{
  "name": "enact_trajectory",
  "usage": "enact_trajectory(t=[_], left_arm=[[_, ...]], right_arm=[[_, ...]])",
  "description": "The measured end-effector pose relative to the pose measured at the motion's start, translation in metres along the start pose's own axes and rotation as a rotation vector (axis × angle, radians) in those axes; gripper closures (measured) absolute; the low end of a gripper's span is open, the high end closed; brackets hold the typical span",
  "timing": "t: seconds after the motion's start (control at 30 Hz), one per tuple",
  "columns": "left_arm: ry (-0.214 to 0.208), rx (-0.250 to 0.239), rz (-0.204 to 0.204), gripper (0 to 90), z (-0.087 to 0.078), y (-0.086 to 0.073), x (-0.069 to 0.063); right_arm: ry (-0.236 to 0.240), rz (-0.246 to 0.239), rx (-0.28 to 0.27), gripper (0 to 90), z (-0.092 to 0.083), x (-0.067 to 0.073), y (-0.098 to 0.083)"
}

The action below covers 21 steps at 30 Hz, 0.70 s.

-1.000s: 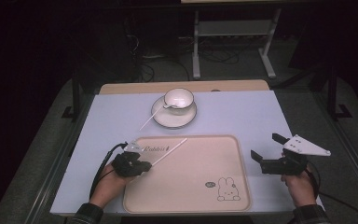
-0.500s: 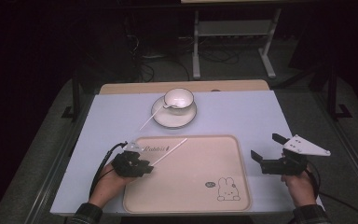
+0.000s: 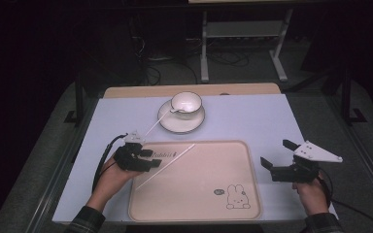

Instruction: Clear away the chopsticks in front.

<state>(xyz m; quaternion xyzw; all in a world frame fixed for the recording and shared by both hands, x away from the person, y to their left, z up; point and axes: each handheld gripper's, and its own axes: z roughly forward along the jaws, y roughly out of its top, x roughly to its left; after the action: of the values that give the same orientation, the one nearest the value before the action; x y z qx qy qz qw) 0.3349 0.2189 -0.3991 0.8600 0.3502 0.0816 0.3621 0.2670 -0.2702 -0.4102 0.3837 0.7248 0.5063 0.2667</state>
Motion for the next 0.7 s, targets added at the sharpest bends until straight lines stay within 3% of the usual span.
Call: enact_trajectory(t=[0.1,0.13,0.17,0.2,0.27,0.3,0.33,0.4,0.5,0.6,0.7], left_arm=[[0.023,-0.007,-0.001,45.4,0.001,0.008,0.010],[0.045,-0.025,-0.016,47.2,0.002,0.017,0.022],[0.045,-0.025,-0.016,49.2,0.002,0.017,0.022],[0.067,-0.038,-0.036,49.5,0.006,0.027,0.035],[0.090,-0.053,-0.049,52.6,0.010,0.037,0.048],[0.090,-0.053,-0.049,53.4,0.010,0.037,0.048],[0.110,-0.066,-0.059,54.9,0.015,0.047,0.060],[0.130,-0.080,-0.067,57.1,0.020,0.057,0.070],[0.139,-0.092,-0.079,60.1,0.026,0.068,0.078],[0.160,-0.088,-0.065,62.5,0.043,0.086,0.089],[0.178,-0.068,-0.059,63.8,0.054,0.094,0.094]], right_arm=[[-0.003,0.001,-0.005,0.0,0.000,-0.001,0.000],[-0.002,0.004,-0.006,0.0,0.000,-0.001,0.000],[-0.002,0.004,-0.006,0.0,0.000,-0.001,0.000],[-0.002,0.004,-0.006,0.0,0.000,-0.001,0.000],[-0.003,0.009,-0.010,0.0,-0.001,-0.001,0.000],[-0.002,0.009,-0.010,0.0,0.000,-0.002,0.000],[-0.001,0.008,-0.009,0.0,0.000,-0.002,0.000],[0.001,0.008,-0.005,0.0,0.001,-0.001,0.000],[0.003,0.006,-0.006,0.0,0.001,-0.001,0.000],[0.003,0.010,-0.010,0.0,0.001,-0.002,0.000],[0.000,0.014,-0.009,0.0,0.000,-0.002,0.000]])
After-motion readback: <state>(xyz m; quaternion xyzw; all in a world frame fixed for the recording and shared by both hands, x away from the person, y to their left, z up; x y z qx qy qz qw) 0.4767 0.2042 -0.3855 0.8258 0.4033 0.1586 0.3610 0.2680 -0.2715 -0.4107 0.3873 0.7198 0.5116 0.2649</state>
